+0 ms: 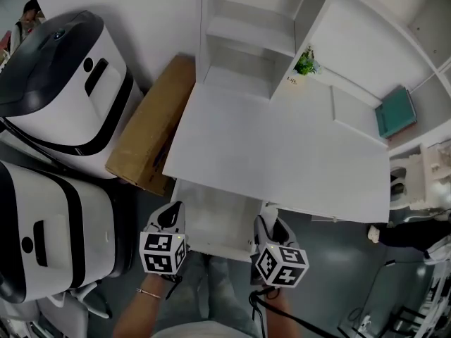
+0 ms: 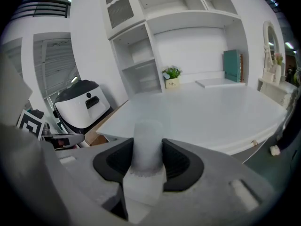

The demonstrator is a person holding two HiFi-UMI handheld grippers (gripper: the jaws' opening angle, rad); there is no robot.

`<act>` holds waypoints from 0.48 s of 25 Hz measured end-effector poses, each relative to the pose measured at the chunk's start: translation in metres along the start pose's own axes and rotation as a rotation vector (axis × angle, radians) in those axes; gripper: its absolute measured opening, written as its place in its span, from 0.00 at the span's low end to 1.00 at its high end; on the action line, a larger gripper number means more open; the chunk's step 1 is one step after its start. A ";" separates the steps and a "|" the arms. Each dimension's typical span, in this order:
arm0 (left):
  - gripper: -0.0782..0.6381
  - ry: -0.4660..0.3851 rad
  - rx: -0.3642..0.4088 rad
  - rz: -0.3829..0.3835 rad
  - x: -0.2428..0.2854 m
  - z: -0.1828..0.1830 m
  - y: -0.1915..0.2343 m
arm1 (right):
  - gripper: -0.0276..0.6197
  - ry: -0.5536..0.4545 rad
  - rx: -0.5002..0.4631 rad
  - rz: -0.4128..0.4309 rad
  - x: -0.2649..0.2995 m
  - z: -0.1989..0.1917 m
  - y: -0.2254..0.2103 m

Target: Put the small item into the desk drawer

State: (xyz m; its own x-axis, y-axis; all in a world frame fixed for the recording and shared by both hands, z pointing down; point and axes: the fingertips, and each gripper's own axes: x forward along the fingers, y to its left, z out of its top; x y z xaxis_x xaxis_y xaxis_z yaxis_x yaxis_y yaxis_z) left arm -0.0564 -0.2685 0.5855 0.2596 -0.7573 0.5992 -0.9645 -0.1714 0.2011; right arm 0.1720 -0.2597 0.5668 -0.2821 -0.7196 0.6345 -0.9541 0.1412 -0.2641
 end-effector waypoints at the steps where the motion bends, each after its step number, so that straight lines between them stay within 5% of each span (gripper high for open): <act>1: 0.11 0.005 -0.006 0.009 0.001 -0.003 0.004 | 0.32 0.012 0.001 0.005 0.003 -0.005 0.001; 12: 0.11 0.009 -0.046 0.068 0.000 -0.018 0.032 | 0.32 0.118 -0.059 0.064 0.034 -0.036 0.019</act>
State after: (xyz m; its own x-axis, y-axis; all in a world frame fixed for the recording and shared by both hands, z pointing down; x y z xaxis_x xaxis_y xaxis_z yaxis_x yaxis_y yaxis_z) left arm -0.0870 -0.2627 0.6056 0.1937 -0.7603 0.6200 -0.9768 -0.0904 0.1943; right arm 0.1409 -0.2568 0.6098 -0.3489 -0.6232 0.6999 -0.9371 0.2261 -0.2658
